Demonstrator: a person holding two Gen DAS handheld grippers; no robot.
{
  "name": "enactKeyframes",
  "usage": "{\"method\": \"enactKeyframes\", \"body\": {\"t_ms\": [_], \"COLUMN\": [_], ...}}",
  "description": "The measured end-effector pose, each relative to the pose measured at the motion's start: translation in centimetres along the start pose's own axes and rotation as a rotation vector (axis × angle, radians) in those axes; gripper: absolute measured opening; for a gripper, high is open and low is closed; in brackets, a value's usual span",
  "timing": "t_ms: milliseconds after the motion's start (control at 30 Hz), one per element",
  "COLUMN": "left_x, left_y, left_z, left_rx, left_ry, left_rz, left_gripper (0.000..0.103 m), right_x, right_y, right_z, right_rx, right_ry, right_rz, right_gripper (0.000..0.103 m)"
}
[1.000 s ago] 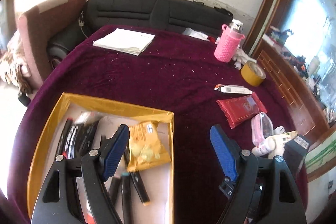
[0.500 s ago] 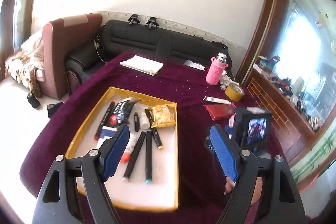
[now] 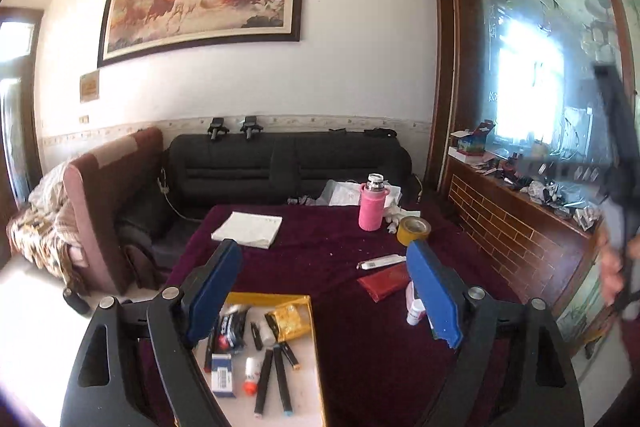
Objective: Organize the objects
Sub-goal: 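Move the left gripper to the white-and-blue cream box beside the red packet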
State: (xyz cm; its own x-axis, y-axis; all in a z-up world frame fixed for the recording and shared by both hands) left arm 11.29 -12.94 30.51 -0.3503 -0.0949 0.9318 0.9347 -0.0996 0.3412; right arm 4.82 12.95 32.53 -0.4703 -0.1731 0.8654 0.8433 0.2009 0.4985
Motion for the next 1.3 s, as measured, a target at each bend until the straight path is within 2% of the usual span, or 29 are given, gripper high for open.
{"method": "enactKeyframes", "body": {"t_ms": [67, 100, 167, 200, 267, 367, 500, 600, 733, 833, 1000, 1067, 1167, 1300], "left_x": [0.0, -0.6, -2.3, -3.8, -6.0, -9.4, -11.4, -12.1, -12.0, -12.0, -12.9, -13.4, -13.7, -13.9], "left_y": [-1.9, -3.5, -6.1, -8.2, -11.1, -15.6, -19.1, -20.5, -21.3, -22.3, -24.4, -25.7, -27.5, -32.3], "left_z": [0.9, 1.4, 2.1, 2.6, 3.1, 3.7, 4.6, 5.2, 5.6, 5.6, 5.0, 4.8, 4.5, 5.3], "left_rx": [0.016, -0.001, -0.032, -0.058, -0.077, -0.080, -0.084, -0.072, -0.063, -0.010, 0.024, 0.039, 0.013, 0.014], "left_ry": [-0.031, -0.020, 0.011, 0.034, 0.068, 0.106, 0.132, 0.136, 0.129, 0.097, 0.091, 0.096, 0.122, 0.074], "left_rz": [-0.008, -0.035, -0.101, -0.158, -0.237, -0.345, -0.416, -0.437, -0.433, -0.418, -0.440, -0.472, -0.499, -0.531], "left_gripper": [0.088, 0.088, 0.088, 0.088, 0.088, 0.087, 0.087, 0.087, 0.087, 0.087, 0.087, 0.087, 0.087, 0.087], "right_x": [3.1, 4.3, 5.3, 5.0, 3.1, -3.0, -10.3, -15.3, -18.5, -18.7, -19.3, -20.2, -21.2, -22.1], "right_y": [2.6, 3.5, 4.4, 4.3, 2.5, -3.9, -10.2, -13.7, -17.6, -19.0, -19.3, -19.8, -20.3, -20.5], "right_z": [1.4, 2.2, 3.8, 4.6, 5.9, 8.2, 11.1, 13.2, 15.8, 16.7, 17.8, 18.1, 19.0, 19.6], "right_rx": [0.020, 0.018, -0.008, -0.025, -0.044, -0.054, -0.096, -0.114, -0.114, -0.102, -0.133, -0.140, -0.133, -0.145], "right_ry": [-0.042, -0.061, -0.089, -0.099, -0.120, -0.207, -0.306, -0.400, -0.478, -0.477, -0.455, -0.476, -0.526, -0.557], "right_rz": [0.032, 0.057, 0.113, 0.140, 0.139, 0.015, -0.058, -0.083, -0.115, -0.109, -0.009, -0.011, -0.038, -0.062], "right_gripper": [0.075, 0.083, 0.084, 0.084, 0.085, 0.085, 0.085, 0.085, 0.085, 0.085, 0.085, 0.085, 0.085, 0.085]}}
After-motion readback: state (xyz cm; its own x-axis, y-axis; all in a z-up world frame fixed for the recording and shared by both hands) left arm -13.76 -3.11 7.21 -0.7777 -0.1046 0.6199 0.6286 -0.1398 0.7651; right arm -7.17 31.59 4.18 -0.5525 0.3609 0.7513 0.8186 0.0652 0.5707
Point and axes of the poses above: each gripper's, at about its wrist camera, not at the fingertips, and y roughly against the way its jaws point, z to its right, x to its top, the point moved 5 cm from there along -y, roughly the way its jaws point, and after that the axes turned 7 degrees about y, right-handed, at the moved point
